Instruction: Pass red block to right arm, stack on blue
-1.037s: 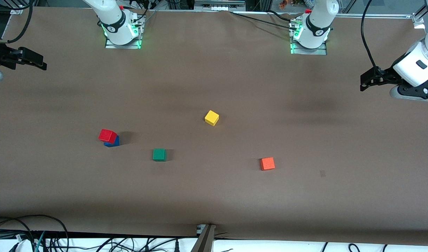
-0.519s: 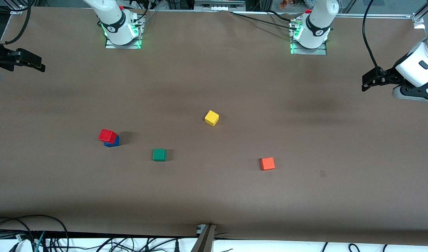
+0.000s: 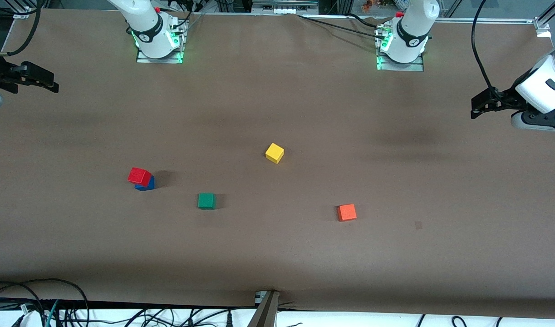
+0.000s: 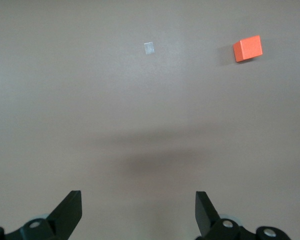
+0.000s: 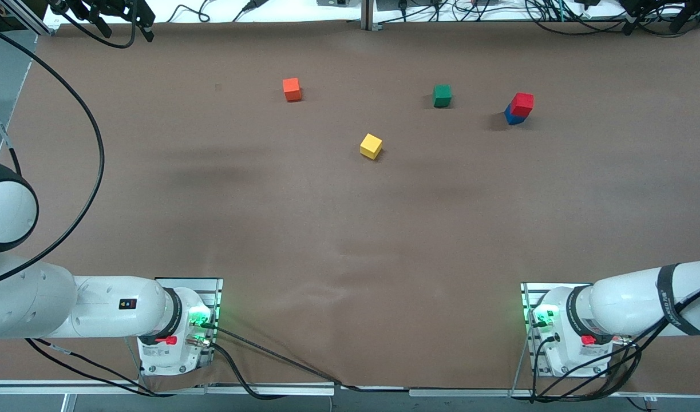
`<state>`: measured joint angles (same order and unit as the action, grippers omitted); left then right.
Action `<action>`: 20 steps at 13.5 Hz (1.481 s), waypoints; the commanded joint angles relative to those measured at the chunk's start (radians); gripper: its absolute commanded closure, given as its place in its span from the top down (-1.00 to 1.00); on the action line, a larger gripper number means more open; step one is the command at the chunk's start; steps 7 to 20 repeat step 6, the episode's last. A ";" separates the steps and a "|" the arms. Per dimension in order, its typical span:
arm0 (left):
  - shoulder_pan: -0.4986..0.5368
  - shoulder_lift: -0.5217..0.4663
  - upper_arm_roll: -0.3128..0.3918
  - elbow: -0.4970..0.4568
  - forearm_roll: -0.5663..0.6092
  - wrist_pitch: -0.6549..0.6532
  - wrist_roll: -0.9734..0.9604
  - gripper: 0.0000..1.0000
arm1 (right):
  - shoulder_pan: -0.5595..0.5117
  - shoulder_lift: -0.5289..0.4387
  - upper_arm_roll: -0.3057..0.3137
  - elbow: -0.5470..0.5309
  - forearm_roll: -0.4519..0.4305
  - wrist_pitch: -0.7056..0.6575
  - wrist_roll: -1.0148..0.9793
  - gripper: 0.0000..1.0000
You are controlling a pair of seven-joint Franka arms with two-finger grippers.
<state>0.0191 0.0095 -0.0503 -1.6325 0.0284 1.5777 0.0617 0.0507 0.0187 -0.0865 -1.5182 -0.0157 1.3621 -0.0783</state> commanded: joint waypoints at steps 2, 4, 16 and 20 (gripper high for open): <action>0.002 0.012 0.003 0.028 -0.007 -0.015 0.003 1.00 | -0.009 0.010 0.011 0.026 -0.021 -0.006 -0.032 1.00; 0.002 0.010 -0.005 0.028 -0.005 -0.015 0.000 1.00 | -0.009 0.010 0.011 0.026 -0.020 -0.006 -0.046 1.00; 0.002 0.012 0.001 0.028 -0.005 -0.015 0.003 1.00 | -0.009 0.010 0.011 0.026 -0.020 -0.008 -0.046 1.00; 0.002 0.012 0.001 0.028 -0.005 -0.015 0.003 1.00 | -0.009 0.010 0.011 0.026 -0.020 -0.008 -0.046 1.00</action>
